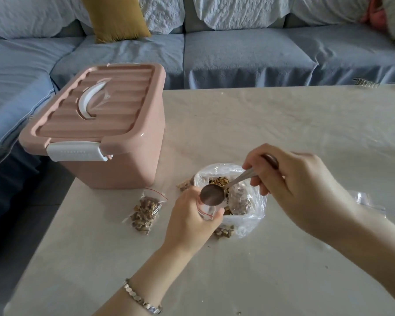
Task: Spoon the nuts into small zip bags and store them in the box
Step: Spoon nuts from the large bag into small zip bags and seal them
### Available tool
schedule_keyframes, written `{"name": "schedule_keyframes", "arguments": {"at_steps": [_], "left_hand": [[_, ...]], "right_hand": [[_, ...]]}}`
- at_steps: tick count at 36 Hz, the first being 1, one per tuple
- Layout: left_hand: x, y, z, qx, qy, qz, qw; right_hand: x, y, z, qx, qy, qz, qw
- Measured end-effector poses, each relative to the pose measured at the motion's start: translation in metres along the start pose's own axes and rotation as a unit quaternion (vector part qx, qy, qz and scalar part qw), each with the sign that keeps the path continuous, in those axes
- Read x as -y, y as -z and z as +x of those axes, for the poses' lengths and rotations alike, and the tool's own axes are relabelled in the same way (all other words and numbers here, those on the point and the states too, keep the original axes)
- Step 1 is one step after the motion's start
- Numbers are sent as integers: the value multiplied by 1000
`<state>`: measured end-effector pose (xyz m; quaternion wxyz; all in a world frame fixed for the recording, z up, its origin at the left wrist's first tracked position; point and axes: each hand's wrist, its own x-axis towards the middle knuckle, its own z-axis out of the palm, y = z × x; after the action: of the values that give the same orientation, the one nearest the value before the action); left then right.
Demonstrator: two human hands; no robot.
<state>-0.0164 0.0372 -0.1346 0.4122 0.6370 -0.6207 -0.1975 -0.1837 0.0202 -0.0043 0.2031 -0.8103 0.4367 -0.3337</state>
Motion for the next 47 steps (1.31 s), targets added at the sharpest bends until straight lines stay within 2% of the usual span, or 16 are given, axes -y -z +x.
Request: {"name": "schedule_keyframes", "arguments": {"at_steps": [2, 11, 16, 20, 23, 25, 30, 36, 40, 47], "left_hand": [[0, 1, 0, -6, -9, -11, 1000], [-2, -1, -3, -40, -50, -10, 998], [7, 4, -3, -49, -57, -29, 997], [11, 9, -10, -122, -24, -107, 986], [11, 12, -13, -179, -21, -147, 973], [13, 12, -13, -185, -25, -155, 970], [15, 10, -14, -137, 11, -169, 976], [28, 6, -19, -62, 156, -111, 980], [23, 7, -21, 8, 168, -96, 981], [18, 12, -18, 53, 166, -70, 982]], "right_hand": [[1, 0, -2, 4, 33, -9, 999], [-1, -16, -15, 50, 60, 20, 997], [-5, 1, -18, -44, 38, 53, 997], [-18, 9, -24, -137, -8, 124, 983], [-31, 9, -28, -159, -48, 131, 977], [-40, 5, -31, -158, -75, 123, 977], [-54, -11, -37, -137, -119, 110, 977], [-70, -36, -41, -115, -144, 81, 979], [-81, -53, -47, -118, -180, 88, 973], [-83, -70, -57, -130, -249, 163, 946]]}}
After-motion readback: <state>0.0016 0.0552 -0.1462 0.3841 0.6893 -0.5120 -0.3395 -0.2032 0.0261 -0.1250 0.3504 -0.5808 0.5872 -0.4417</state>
